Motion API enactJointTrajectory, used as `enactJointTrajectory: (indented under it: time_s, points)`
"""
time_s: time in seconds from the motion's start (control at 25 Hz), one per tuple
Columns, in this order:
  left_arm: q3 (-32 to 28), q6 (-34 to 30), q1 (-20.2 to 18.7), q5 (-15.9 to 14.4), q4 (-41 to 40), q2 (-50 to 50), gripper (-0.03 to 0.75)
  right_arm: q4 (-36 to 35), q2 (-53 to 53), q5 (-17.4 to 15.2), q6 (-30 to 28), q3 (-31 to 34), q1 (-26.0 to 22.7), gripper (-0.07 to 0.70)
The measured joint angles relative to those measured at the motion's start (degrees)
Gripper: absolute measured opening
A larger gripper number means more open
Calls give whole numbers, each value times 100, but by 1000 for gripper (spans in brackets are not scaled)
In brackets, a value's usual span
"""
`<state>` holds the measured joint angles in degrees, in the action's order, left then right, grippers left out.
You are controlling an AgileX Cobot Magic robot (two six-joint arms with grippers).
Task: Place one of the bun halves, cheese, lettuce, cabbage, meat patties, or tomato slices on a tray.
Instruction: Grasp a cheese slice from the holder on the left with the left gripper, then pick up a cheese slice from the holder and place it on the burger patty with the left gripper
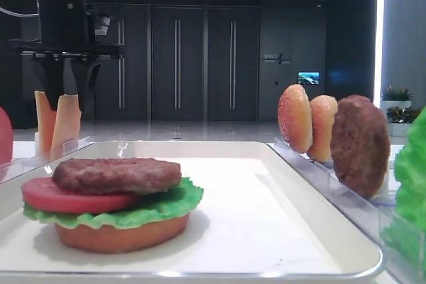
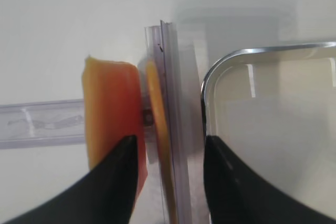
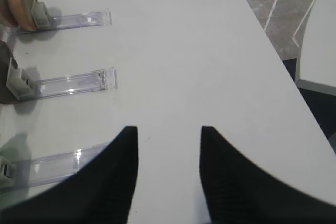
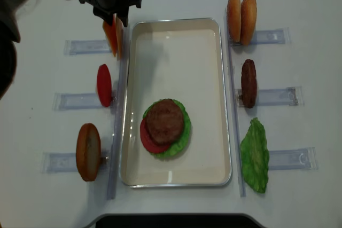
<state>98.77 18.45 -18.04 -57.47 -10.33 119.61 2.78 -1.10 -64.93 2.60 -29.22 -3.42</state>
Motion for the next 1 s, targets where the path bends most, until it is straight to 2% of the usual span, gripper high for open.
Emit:
enactJointTrajectory:
  time_s: [0.12, 0.36, 0.72, 0.84, 1.0]
  points:
    - [0, 0, 0, -34, 0, 0, 280, 0, 0, 0, 0, 0, 0, 274]
    - [0, 0, 0, -210, 0, 0, 43, 0, 0, 0, 0, 0, 0, 274]
    - [22, 0, 0, -322, 0, 0, 22, 0, 0, 0, 0, 0, 0, 274]
    - [174, 0, 0, -518, 27, 2, 21, 0, 0, 0, 0, 0, 0, 274]
    - [670, 0, 0, -808, 101, 2, 21, 0, 0, 0, 0, 0, 0, 274]
